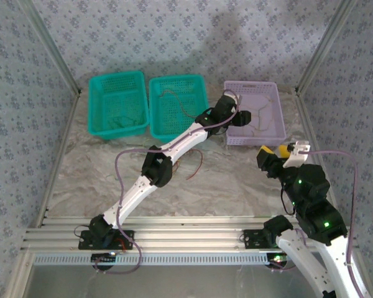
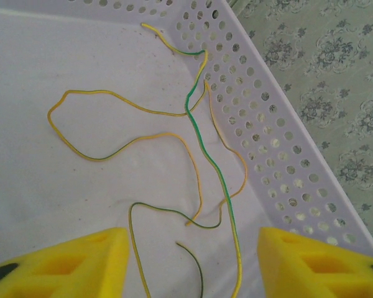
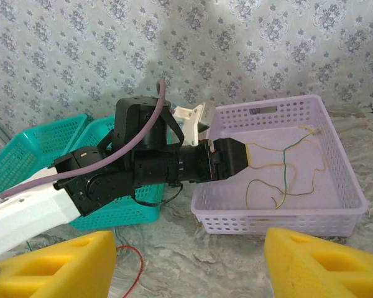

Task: Untangle the cables

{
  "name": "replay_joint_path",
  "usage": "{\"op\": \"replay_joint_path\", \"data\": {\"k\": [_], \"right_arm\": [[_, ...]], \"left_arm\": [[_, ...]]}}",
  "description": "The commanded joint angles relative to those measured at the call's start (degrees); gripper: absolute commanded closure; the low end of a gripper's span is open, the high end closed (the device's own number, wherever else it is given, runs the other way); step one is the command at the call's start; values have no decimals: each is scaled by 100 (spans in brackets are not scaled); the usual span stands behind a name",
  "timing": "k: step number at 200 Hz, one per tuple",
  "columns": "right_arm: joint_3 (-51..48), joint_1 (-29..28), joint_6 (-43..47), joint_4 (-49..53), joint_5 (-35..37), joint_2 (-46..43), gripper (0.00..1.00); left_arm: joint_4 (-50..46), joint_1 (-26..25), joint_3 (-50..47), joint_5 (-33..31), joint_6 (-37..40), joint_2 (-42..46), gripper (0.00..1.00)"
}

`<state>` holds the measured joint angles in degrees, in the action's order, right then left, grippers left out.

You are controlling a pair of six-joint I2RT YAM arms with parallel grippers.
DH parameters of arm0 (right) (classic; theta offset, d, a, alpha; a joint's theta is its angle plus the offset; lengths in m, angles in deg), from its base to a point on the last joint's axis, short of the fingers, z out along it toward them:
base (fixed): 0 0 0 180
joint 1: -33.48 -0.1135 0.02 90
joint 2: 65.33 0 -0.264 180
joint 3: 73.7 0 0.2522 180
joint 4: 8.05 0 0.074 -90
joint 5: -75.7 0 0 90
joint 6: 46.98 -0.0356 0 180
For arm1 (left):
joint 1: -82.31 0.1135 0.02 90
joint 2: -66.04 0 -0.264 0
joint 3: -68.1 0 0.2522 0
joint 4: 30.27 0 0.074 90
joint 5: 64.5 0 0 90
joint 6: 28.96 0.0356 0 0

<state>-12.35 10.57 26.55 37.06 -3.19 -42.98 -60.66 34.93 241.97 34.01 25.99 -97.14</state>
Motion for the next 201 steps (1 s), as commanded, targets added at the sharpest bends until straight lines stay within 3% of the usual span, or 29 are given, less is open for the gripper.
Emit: {"op": "replay_joint_path", "data": {"k": [1,25,70,107,150,169,201], "right_arm": [[-7,-32,39,23,32,57,34],[24,-29,12,122,71,215,34],[72,-29,-13,152,14,330,33],[197,-28,28,281,-157,812,31],[238,-45,-80,357,-853,1682,31],[189,-89,-123,224,-1102,2119,32],[198,-421,-64,-265,-1240,2811,32]], "left_arm": [[-94,34,37,3,-2,518,34],[-184,79,46,-76,76,981,29],[-594,128,63,-139,473,1840,1],[-1394,123,68,-236,824,2547,0],[-3236,126,-212,-1206,1417,3445,0],[-3278,123,-1319,-1657,1600,4173,0],[-1494,287,-4763,-1961,1537,6167,0]]}}
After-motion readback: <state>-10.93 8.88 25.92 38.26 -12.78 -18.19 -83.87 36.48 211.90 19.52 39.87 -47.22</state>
